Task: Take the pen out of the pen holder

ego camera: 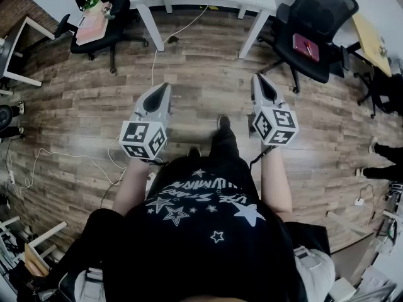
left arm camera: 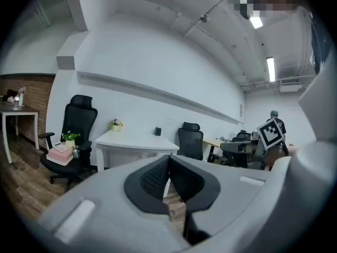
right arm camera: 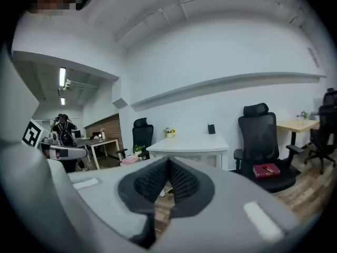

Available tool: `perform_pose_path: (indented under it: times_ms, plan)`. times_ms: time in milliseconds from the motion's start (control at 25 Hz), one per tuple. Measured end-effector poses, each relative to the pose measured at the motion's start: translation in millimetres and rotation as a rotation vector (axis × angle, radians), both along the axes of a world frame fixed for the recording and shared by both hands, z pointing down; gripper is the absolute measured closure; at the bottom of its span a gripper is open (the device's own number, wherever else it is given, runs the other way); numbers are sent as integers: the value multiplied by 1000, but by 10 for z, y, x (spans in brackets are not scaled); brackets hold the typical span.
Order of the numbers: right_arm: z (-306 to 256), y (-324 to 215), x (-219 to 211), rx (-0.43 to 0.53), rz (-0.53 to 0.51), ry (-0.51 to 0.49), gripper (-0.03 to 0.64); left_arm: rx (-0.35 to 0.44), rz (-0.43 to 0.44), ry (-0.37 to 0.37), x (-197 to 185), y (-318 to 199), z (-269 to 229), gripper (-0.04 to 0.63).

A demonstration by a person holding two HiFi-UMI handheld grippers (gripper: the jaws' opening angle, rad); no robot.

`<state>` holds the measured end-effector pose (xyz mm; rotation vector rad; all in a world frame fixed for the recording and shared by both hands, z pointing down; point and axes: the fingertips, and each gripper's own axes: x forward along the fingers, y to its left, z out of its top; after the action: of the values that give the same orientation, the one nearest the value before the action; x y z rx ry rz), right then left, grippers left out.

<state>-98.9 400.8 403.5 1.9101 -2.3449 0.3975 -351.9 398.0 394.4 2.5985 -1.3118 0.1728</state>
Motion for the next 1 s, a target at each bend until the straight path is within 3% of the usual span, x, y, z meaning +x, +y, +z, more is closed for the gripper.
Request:
perform_pose_path:
  times_ms: [240,400,720,760,840,1000]
  plan:
    - [26,-1,10,-16,-10,14,614,16,25,-24,98,-19,-17,586]
    - [137,36,37,-45,8,18,614,-15,31,-41,115,28,126,586]
    - [285,79,-12,-47,19,-21,612,-21,13,-31,-82,103,234,584]
    - [273,65,-30,-44,12,-29,589,-16,13,-30,-98,92,214,584]
    - [260,35,-60,-49,-6,-47,431,-7,17,-30,-106,70,169,584]
    - [294,-35,3,-75,-14,-63,338,-9,21,-32,-37,11,151,584]
